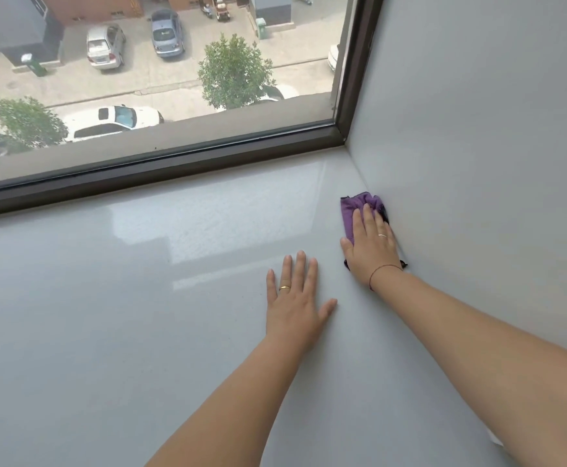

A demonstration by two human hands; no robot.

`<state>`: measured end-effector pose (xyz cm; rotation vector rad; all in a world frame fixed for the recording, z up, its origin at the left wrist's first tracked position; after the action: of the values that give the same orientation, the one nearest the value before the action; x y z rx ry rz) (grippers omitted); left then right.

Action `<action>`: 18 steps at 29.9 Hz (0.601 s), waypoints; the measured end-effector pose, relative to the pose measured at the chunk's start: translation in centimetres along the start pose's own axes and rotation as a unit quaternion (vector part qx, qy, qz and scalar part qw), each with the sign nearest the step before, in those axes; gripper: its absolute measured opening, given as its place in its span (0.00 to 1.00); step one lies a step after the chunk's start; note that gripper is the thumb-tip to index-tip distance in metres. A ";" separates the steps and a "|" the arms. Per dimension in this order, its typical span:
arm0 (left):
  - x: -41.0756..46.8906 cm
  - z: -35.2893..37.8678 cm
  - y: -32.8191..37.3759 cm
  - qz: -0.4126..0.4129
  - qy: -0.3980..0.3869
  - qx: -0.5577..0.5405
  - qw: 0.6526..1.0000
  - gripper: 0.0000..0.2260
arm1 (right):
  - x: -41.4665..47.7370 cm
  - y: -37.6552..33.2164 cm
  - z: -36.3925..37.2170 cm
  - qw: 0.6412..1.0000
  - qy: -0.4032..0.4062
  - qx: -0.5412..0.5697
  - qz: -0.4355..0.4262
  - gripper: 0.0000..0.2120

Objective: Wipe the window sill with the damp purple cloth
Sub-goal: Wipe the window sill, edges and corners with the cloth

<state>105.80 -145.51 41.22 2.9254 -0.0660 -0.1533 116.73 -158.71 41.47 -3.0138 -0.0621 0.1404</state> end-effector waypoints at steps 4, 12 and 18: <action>0.0 0.2 -0.1 0.019 0.015 0.004 1.000 0.33 | 3.0 -1.0 -0.1 1.000 0.004 0.000 0.003 0.31; -0.2 0.3 -0.2 0.026 0.032 0.014 0.999 0.33 | 7.7 -2.5 -0.5 1.000 0.002 0.007 0.000 0.30; -0.1 0.8 -0.2 0.034 0.016 0.002 0.999 0.33 | 9.6 -3.2 -0.6 1.000 -0.001 0.013 -0.006 0.30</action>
<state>105.58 -145.46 40.45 2.9248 -0.1609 -0.0949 126.22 -155.12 41.56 -2.9865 -0.0772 0.1429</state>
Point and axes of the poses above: each hand's wrist, its own x-axis towards the middle knuckle, its own z-axis out of the palm, y = z × x, the point moved 9 cm from there along x, towards the middle knuckle, and after that the axes turned 8 degrees about y, right-handed, at the moved point
